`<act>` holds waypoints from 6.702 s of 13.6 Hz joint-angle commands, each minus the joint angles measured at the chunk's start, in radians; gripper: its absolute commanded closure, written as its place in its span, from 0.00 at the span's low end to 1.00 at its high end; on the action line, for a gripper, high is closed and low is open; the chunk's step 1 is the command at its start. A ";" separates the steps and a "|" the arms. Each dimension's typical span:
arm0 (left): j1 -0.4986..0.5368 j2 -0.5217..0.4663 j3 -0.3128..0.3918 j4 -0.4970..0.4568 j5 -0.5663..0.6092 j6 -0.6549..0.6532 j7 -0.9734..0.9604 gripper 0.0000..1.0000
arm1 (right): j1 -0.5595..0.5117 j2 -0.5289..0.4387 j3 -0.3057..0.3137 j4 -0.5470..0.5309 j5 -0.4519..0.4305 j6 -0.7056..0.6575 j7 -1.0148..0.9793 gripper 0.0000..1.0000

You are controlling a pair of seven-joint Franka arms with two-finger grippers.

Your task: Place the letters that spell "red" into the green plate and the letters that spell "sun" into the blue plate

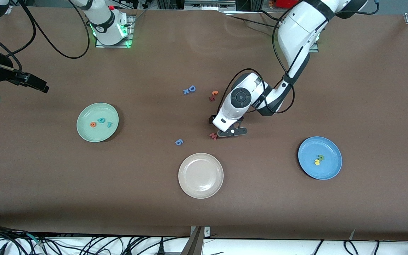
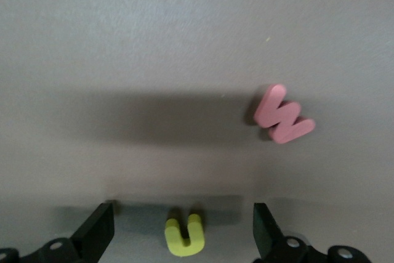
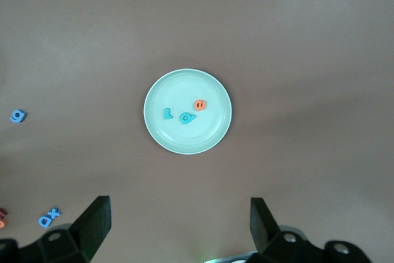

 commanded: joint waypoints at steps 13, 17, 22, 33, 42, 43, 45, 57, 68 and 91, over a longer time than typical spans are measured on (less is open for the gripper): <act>-0.002 -0.042 -0.024 -0.060 0.144 0.004 -0.181 0.41 | 0.004 -0.014 -0.003 0.008 0.002 -0.017 -0.013 0.00; 0.000 -0.039 -0.027 -0.059 0.144 0.004 -0.181 0.52 | 0.004 -0.014 -0.003 0.008 0.002 -0.017 -0.013 0.00; -0.002 -0.036 -0.025 -0.056 0.145 0.005 -0.180 0.63 | 0.004 -0.014 -0.005 0.008 0.002 -0.015 -0.013 0.00; 0.011 -0.032 -0.028 -0.045 0.182 0.001 -0.166 0.88 | 0.004 -0.014 -0.005 0.008 0.000 -0.015 -0.013 0.00; 0.187 -0.074 -0.071 0.196 0.113 -0.402 0.242 0.98 | 0.004 -0.013 -0.005 0.011 0.004 -0.003 -0.016 0.00; 0.205 -0.091 -0.070 0.197 0.112 -0.433 0.298 0.98 | 0.004 -0.013 0.000 0.011 0.004 -0.004 -0.014 0.00; 0.253 -0.117 -0.068 0.199 0.113 -0.489 0.415 0.98 | 0.004 -0.014 0.004 0.013 0.002 -0.009 -0.016 0.00; 0.474 -0.157 0.025 0.197 0.277 -0.569 1.048 1.00 | 0.004 -0.008 0.000 0.043 0.005 0.009 -0.017 0.00; 0.517 -0.068 0.087 0.213 0.157 -0.378 1.015 0.75 | 0.004 -0.006 0.001 0.043 0.004 0.008 -0.022 0.00; 0.308 -0.537 0.332 0.334 -0.043 -0.863 0.681 0.00 | 0.004 -0.005 0.001 0.043 0.007 0.009 -0.022 0.00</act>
